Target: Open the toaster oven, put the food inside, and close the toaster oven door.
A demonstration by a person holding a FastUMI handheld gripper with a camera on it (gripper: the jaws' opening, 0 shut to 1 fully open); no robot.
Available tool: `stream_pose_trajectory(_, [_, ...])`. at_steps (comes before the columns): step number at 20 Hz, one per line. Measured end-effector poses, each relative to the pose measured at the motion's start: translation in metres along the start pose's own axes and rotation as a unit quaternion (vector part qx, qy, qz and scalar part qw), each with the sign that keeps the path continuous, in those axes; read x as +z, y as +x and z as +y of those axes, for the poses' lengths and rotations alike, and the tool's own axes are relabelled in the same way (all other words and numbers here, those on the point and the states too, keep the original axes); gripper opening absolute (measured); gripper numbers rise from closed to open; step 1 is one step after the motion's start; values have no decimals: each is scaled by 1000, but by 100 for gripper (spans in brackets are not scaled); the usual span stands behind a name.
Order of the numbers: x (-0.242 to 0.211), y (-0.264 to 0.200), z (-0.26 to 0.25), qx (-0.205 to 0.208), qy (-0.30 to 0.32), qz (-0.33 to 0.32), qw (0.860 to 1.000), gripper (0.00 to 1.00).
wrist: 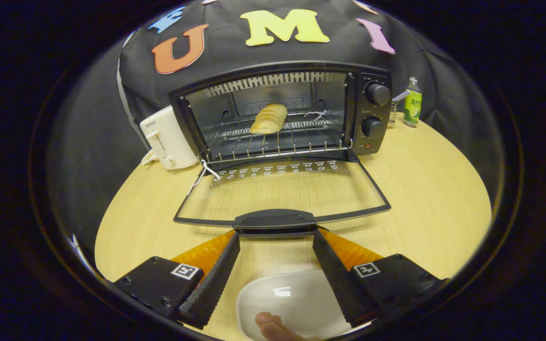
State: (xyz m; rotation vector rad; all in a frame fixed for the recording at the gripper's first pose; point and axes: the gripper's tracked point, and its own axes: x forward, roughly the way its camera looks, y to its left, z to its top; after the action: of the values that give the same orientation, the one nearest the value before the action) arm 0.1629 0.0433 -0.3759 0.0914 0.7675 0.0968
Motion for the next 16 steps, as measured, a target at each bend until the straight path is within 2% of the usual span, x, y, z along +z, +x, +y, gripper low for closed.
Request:
stream_pose_trajectory(6, [3,-1,1,-13,8,20,1000,100])
stream_pose_trajectory(16, [36,-20,10,-33,-12,-33,999,100])
